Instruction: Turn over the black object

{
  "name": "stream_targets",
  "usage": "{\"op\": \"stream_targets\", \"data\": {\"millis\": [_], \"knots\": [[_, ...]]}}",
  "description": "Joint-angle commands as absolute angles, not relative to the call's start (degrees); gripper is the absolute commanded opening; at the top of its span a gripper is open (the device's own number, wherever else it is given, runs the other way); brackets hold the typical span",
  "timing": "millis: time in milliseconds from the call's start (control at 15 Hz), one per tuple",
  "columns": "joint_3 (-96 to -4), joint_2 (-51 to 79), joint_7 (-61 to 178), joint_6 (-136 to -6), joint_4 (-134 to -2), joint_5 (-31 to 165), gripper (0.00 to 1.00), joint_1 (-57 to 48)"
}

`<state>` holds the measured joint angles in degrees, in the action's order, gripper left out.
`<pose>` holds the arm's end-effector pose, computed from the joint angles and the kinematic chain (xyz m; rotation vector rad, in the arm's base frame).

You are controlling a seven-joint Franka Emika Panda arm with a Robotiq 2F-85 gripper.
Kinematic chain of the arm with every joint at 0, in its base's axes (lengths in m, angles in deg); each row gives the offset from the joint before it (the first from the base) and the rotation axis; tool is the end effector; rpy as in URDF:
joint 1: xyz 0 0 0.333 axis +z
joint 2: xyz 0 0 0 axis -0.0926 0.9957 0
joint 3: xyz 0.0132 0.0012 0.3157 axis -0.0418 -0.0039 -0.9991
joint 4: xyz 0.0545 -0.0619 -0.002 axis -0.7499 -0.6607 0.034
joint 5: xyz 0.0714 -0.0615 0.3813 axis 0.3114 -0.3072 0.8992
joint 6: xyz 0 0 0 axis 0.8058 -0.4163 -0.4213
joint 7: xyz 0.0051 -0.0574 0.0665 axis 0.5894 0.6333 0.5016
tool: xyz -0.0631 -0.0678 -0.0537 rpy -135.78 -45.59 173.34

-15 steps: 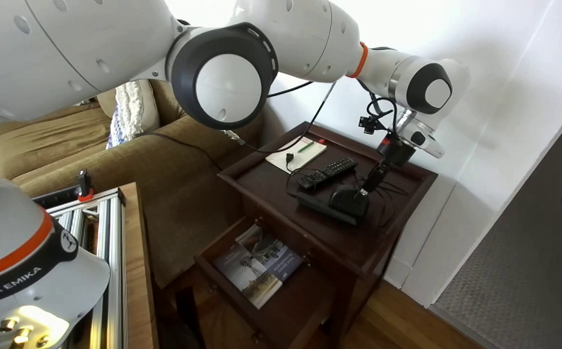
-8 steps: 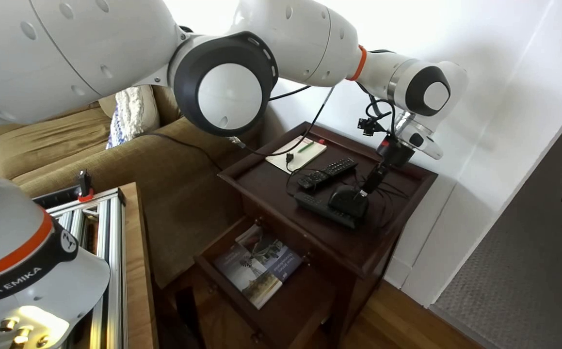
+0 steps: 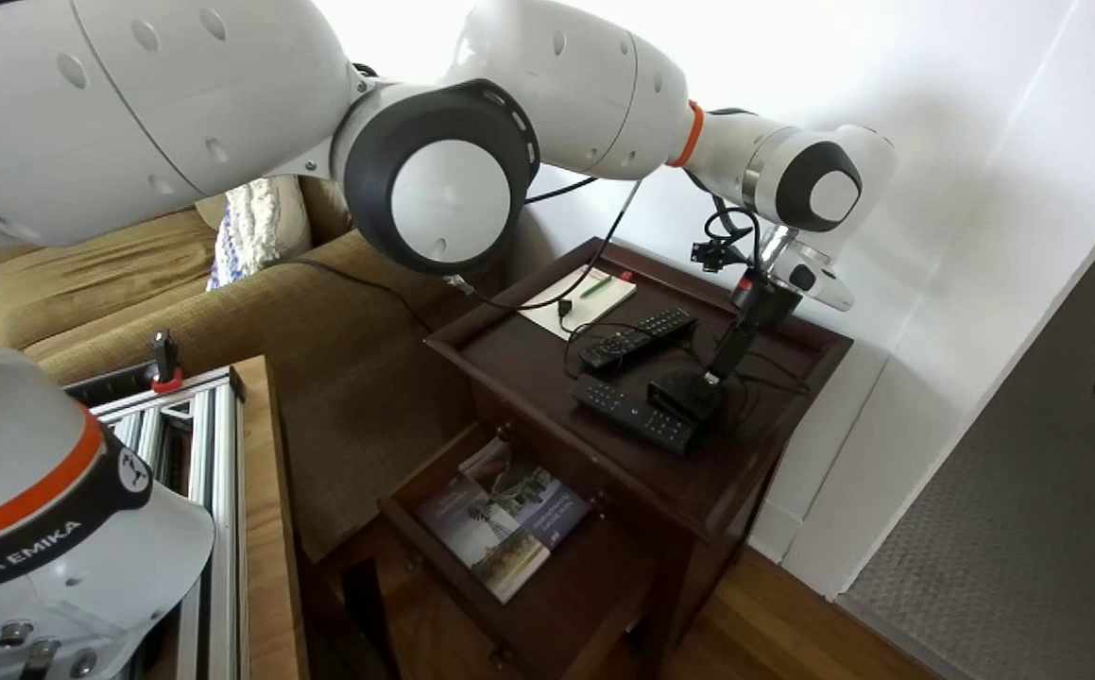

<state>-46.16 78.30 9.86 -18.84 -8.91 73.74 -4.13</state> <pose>0.7294 -0.0265 0.0866 2.4389 -1.3085 -0.6476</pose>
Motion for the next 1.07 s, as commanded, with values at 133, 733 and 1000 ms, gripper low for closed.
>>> {"op": "stream_targets", "data": {"millis": [133,733,1000], "knots": [[-46.71,81.14,11.17,-26.46,-5.28,74.04,1.00,-3.84],[-54.45,74.42,28.48,-34.46,-8.50,77.88,1.00,-4.70],[-56.52,70.49,40.02,-32.26,-10.28,77.65,1.00,-4.70]]}}
